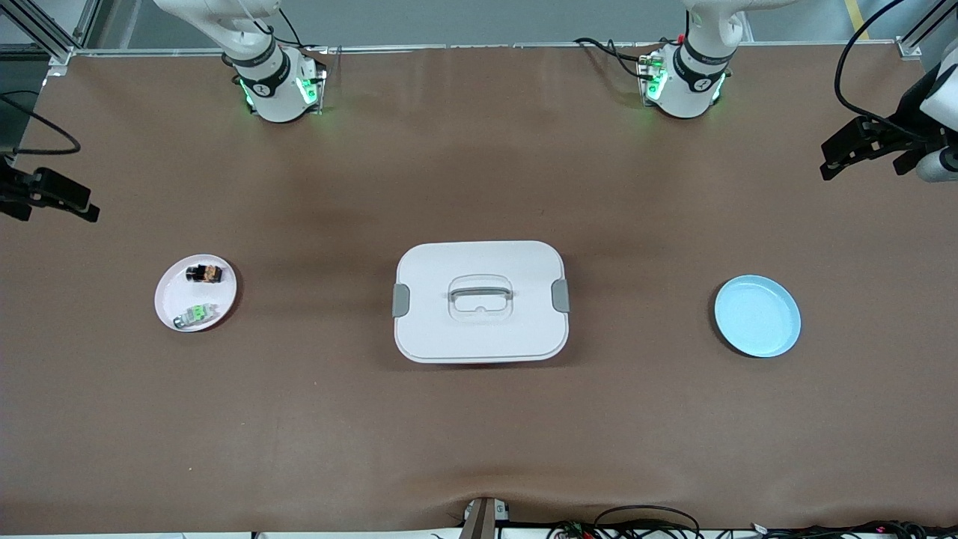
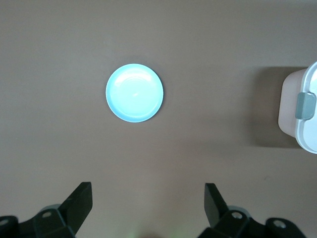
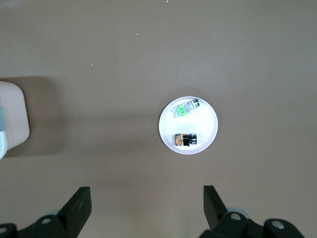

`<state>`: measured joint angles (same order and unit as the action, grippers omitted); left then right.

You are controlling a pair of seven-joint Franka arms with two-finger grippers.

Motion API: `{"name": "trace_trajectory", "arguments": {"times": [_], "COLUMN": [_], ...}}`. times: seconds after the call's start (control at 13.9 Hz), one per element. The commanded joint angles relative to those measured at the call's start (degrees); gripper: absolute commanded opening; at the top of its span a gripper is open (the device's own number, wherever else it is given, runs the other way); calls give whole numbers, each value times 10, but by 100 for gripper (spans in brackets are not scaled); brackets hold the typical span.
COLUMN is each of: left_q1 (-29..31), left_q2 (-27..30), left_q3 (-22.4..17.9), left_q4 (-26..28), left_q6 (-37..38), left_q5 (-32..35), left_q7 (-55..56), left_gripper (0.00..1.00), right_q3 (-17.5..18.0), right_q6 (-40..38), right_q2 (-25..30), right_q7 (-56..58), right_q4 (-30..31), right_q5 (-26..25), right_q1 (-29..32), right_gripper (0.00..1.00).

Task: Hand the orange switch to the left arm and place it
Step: 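Move the right gripper down toward the orange switch on the white plate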

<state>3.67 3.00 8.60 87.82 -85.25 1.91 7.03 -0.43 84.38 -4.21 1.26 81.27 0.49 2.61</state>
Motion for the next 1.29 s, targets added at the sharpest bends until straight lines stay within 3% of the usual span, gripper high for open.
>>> {"name": "trace_trajectory", "arguments": {"times": [0.0, 0.29, 0.43, 1.22], "left_q1": [4, 5, 6, 1], "left_q2": [-6, -3, -11, -38], "left_q3": [0, -1, -2, 4], "left_q4": [-13, -14, -41, -33], "left_q6": [3, 4, 4, 3], "left_q5": [-11, -11, -9, -11], "left_q7": [-12, -14, -12, -12], "left_gripper": [100, 100, 100, 100], "right_q3": [2, 0, 1, -1], "right_q6": [6, 64, 97, 87], "right_q2": [32, 69, 82, 70], "right_q7": [-6, -6, -6, -28], "right_q4": [32, 98, 127, 110], "right_q5": [4, 4, 4, 5], "right_q1": [0, 3, -1, 6], "right_gripper": [100, 100, 100, 100]}}
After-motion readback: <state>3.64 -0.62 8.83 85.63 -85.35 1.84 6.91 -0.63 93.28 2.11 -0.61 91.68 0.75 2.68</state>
